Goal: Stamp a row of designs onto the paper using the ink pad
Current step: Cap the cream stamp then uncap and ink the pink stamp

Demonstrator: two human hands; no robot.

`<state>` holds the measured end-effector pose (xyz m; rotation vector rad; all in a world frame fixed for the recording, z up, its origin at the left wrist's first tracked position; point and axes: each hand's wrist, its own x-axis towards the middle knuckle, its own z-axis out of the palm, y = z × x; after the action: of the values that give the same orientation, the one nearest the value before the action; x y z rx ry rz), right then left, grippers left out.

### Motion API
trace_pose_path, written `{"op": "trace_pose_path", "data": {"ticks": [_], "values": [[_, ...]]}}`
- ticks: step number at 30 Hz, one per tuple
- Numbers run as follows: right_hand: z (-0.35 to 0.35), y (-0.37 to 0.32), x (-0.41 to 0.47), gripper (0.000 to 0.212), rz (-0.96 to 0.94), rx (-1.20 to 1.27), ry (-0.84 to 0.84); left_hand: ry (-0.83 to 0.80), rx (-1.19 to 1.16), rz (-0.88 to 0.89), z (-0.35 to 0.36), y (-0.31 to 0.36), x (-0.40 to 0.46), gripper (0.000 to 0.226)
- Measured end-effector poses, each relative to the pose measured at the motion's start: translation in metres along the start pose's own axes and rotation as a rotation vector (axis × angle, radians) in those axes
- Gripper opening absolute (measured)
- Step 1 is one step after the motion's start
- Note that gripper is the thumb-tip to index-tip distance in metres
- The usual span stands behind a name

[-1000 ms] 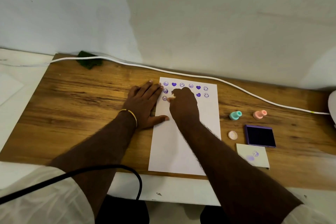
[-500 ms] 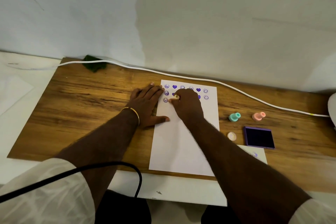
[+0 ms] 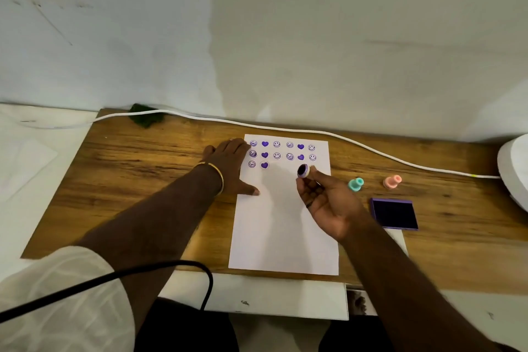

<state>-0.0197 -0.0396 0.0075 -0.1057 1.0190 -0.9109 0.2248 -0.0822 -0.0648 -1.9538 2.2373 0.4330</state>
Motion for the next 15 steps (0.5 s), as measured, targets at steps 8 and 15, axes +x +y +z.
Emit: {"op": "trace_pose_path", "data": {"ticks": [8,15], "values": [[-0.025,-0.019,-0.051,0.037,0.005,0.161,-0.05,-0.017,0.07,0.012,-0.025,0.022,-0.006,0.111],[-0.066,-0.047,-0.073,0.028,-0.081,0.248,0.001,0.02,-0.059,0.184,-0.029,0.097,-0.034,0.051]]}}
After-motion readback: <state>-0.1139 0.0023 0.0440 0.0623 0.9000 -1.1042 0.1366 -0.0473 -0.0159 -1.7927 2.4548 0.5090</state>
